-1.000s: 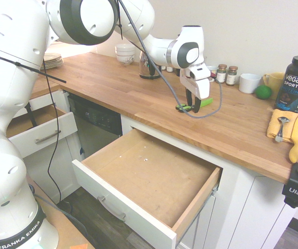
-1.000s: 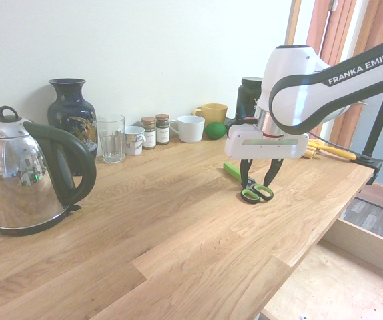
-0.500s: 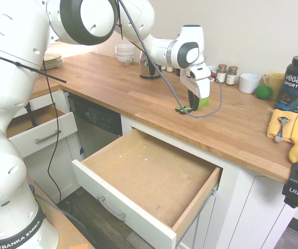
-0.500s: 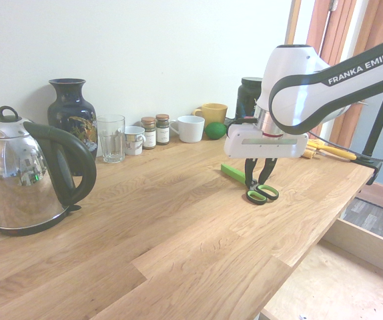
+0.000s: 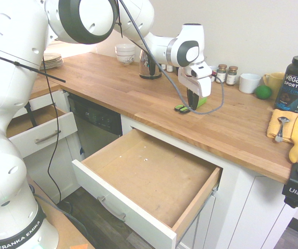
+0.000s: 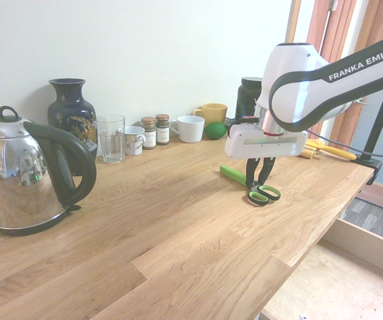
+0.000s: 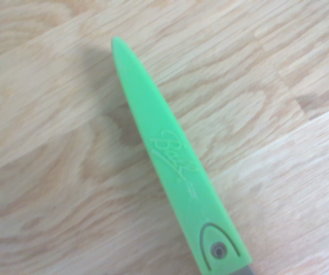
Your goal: Put scissor in the drawer
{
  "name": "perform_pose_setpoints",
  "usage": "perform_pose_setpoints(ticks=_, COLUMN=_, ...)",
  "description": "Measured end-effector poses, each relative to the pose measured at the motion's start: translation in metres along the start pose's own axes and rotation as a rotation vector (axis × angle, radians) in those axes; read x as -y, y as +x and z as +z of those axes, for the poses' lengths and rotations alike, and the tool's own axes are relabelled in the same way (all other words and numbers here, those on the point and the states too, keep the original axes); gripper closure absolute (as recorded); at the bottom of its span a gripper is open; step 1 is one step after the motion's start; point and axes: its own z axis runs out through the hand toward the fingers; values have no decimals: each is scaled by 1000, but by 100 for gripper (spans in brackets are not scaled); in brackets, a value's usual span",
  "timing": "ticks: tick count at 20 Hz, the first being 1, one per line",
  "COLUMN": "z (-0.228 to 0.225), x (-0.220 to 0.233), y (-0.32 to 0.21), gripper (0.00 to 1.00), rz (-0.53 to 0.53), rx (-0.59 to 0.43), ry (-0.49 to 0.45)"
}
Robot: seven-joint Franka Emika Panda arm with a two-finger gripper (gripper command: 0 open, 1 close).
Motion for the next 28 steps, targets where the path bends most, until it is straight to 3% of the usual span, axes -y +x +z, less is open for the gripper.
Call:
perform_pose_setpoints(ticks=12, z=-34, x=-10, y=-18, gripper=100, rz=-238, rx=100, ry=-91)
perform_pose_setpoints(ticks=28, z=-97, x=-48, y=-25, gripper=100, rz=-258, rx=110, ry=-74)
